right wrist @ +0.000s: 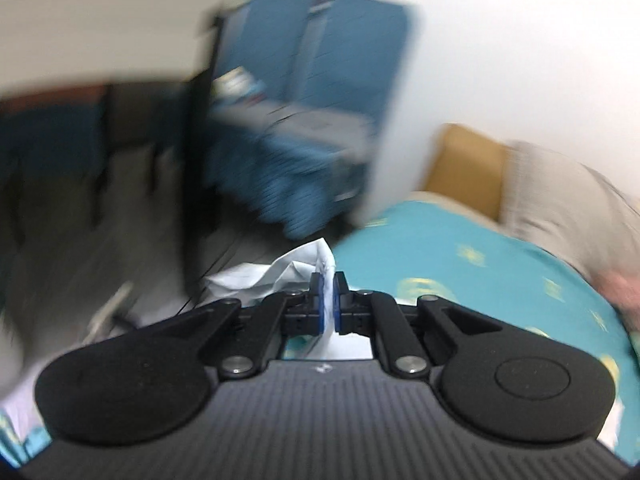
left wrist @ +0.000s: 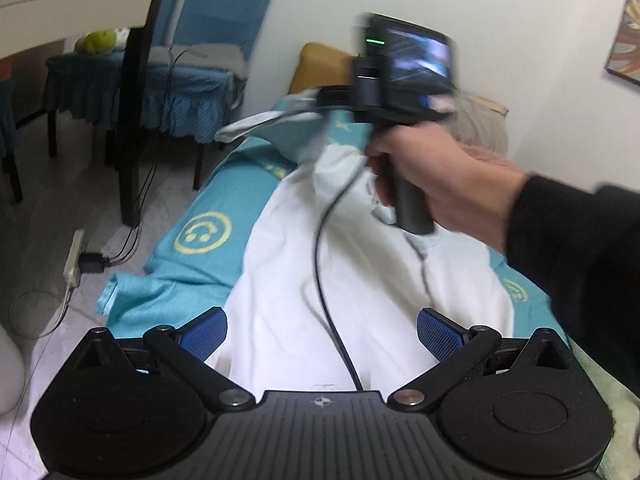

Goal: Fold clothes
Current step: 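Grasp the shirt hem with the right gripper and fold it toward the collar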

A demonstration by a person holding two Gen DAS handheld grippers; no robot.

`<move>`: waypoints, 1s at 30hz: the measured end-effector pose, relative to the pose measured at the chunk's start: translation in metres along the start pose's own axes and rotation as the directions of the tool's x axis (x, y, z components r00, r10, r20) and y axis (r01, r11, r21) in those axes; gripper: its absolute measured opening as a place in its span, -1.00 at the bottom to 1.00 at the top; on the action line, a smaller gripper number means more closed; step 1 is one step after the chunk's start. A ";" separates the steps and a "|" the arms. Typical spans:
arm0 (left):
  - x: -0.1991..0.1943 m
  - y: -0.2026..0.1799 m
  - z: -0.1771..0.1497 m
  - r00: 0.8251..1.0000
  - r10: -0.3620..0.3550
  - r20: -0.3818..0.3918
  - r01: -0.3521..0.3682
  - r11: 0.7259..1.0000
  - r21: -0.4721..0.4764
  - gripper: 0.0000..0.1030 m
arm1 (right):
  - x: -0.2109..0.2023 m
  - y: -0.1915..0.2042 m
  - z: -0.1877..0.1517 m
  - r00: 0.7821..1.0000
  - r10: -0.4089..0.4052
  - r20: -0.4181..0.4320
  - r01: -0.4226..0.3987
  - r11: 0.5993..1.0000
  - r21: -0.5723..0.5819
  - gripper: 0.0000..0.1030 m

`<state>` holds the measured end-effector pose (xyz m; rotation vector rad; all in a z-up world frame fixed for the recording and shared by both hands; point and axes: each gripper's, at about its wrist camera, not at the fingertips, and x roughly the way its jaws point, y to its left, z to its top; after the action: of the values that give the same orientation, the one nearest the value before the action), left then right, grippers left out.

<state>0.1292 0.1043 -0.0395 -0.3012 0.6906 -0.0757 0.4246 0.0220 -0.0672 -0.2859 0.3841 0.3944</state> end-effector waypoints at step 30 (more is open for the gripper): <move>0.035 -0.031 -0.001 0.998 0.021 -0.054 -0.018 0.998 0.055 0.99 | -0.001 -0.102 -0.091 0.986 0.024 -0.164 -0.018 0.999 0.038 0.40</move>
<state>0.1567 0.0684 -0.0528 -0.2409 0.7440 -0.0843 0.4388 -0.1002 -0.1279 -0.2796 0.5565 0.3849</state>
